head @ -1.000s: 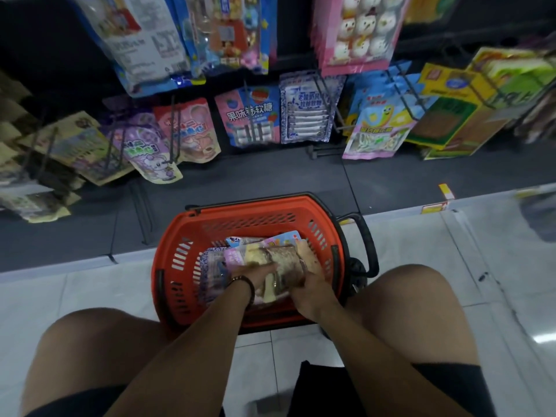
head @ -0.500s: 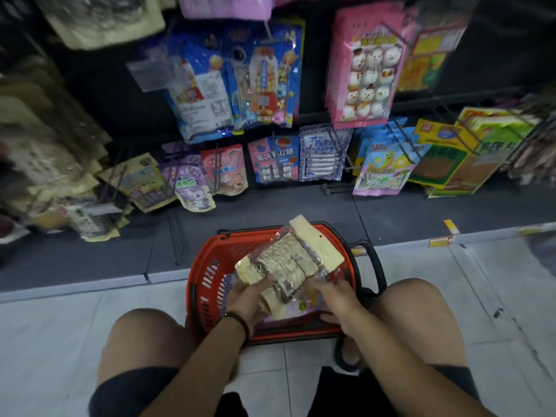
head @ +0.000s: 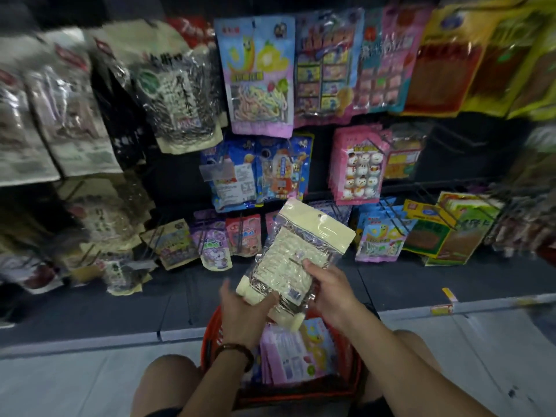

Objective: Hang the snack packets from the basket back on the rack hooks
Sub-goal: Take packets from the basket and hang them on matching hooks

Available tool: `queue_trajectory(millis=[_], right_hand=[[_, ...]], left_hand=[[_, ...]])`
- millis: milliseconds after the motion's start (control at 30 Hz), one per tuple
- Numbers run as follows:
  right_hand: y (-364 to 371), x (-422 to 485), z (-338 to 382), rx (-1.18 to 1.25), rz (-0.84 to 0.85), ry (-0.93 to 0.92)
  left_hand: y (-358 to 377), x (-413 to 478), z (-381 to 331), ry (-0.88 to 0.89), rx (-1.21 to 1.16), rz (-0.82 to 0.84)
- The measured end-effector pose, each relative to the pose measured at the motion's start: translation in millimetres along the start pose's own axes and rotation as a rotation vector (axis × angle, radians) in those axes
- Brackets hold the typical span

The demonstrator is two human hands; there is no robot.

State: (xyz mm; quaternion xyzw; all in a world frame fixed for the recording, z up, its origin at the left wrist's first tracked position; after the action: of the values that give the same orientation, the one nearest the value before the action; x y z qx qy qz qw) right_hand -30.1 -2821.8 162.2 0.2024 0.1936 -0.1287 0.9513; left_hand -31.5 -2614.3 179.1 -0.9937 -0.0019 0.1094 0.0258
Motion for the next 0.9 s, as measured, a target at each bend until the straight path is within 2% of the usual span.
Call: queue_trajectory(millis=[67,133,233,300,367,467,567,633,767,900], right_hand=[[8,1,13,-0.001,-0.019,-0.044],[18,-5,29,0.015,-0.028,-0.107],[40,-24,56,-0.022,-0.033,-0.186],[55,-31,68,-0.053,0.000,-0.266],[69,-38,77,-0.107,0.050,-0.333],[84,-42,97,-0.189,0.146,-0.405],[81,-44,133,-0.280,0.065,-0.551],[79,-43,160,-0.404,-0.001,-0.647],[102,-38,180,-0.559,0.287,-0.614],[130,-41,183,-0.745,0.468,-0.677]], left_hand=[[-14,-9,-44,0.283,0.356,-0.188],[0,-17,-72,0.479,0.584,-0.106],[26,-16,-77,0.439,0.701,0.110],[33,-11,-86,0.411,0.697,0.115],[31,-4,-100,0.405,0.645,0.062],[17,5,-121,0.399,0.427,0.042],[6,10,-134,0.416,0.270,0.153],[-1,17,-133,0.353,0.145,0.229],[-19,28,-142,0.245,-0.132,0.228],[-36,33,-162,0.280,-0.162,0.259]])
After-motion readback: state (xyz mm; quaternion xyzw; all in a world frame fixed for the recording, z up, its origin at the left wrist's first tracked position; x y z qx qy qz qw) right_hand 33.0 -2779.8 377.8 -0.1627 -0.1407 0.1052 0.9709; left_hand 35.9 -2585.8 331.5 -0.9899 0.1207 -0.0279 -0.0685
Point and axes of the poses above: each hand's wrist, its own x-axis towards the middle knuckle, its own y-axis out of the palm, z = x × y, the point moved 8 cm from there along x, towards the middle knuckle, and after that the axes turned 3 degrees about z, right-handed, at the moved point
